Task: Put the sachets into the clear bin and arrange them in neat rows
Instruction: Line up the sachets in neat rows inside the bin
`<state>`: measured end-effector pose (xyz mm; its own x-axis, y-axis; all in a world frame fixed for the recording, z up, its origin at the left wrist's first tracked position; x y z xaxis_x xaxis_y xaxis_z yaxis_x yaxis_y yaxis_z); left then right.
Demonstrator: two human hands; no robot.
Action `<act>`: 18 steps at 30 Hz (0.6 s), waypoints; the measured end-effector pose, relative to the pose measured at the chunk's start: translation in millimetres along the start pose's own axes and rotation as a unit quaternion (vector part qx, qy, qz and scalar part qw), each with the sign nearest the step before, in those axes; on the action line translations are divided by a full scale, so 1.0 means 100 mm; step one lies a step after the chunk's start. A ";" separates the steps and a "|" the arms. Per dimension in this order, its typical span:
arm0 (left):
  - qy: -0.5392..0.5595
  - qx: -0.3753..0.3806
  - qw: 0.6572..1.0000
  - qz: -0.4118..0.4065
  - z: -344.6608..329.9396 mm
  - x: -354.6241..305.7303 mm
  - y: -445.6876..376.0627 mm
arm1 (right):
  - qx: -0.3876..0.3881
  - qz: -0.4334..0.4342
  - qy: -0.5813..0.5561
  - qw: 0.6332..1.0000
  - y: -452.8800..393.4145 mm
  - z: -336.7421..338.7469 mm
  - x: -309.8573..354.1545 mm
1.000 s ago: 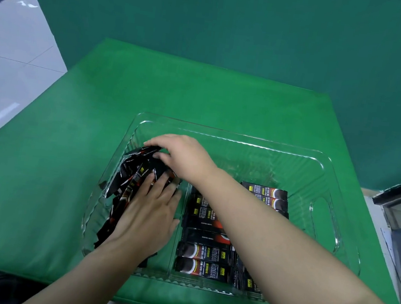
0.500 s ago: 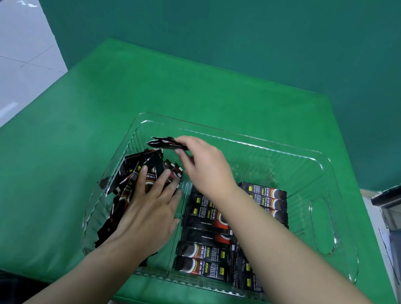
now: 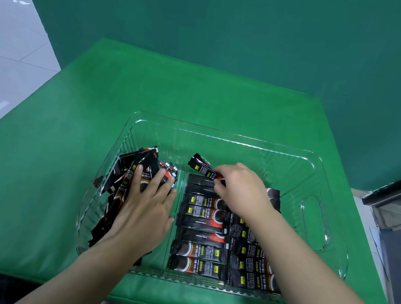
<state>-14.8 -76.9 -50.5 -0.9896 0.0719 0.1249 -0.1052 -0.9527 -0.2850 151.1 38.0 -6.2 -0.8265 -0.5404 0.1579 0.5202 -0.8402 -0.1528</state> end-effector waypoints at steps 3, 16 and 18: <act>-0.006 0.003 1.000 -0.003 -0.01 0.00 -0.01 | 0.013 0.026 0.029 0.999 -0.03 -0.11 -0.02; -0.009 -0.006 1.000 -0.003 -0.01 0.00 0.00 | -0.037 -0.002 0.057 0.998 -0.01 -0.32 -0.01; -0.010 -0.006 1.000 -0.005 -0.01 0.00 0.00 | -0.043 -0.004 0.058 0.997 0.00 -0.31 -0.01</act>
<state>-14.8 -76.7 -51.3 -0.9862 0.0754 0.1473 -0.1165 -0.9486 -0.2942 145.4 40.2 -36.3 -0.8521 -0.5213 0.0465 0.4977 -0.8346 -0.2360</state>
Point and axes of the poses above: each hand's wrist, its own y-axis away from the middle knuckle, its own z-axis out of the back of the hand, x = y × z, the point moved 1 cm from there along -y, towards the middle knuckle, and after that the axes turned 11 degrees about -x, right-handed, at the moved point
